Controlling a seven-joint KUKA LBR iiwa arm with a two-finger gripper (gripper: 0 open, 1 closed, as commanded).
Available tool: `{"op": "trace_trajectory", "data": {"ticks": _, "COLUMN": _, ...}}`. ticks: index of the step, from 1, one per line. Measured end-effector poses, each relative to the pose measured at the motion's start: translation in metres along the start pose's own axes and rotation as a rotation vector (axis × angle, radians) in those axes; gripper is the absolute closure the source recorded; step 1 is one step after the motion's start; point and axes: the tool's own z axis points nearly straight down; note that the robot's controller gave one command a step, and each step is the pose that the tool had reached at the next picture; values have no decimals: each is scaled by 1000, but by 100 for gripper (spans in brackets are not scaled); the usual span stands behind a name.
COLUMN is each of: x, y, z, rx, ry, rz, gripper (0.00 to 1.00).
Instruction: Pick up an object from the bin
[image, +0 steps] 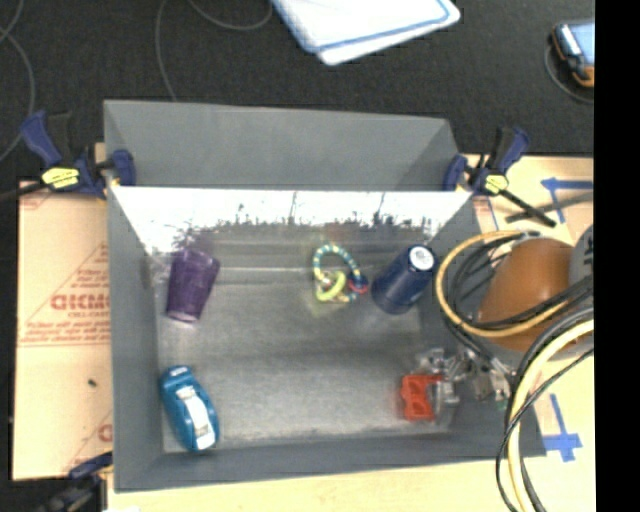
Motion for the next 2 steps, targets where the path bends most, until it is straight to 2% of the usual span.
{"op": "trace_trajectory", "data": {"ticks": 1, "x": 4, "y": 0, "z": -80, "rx": -1, "ry": 4, "rz": 0, "gripper": 100}}
{"op": "trace_trajectory", "data": {"ticks": 2, "x": -2, "y": -11, "z": -98, "rx": 1, "ry": -2, "rz": 7, "gripper": 0}}
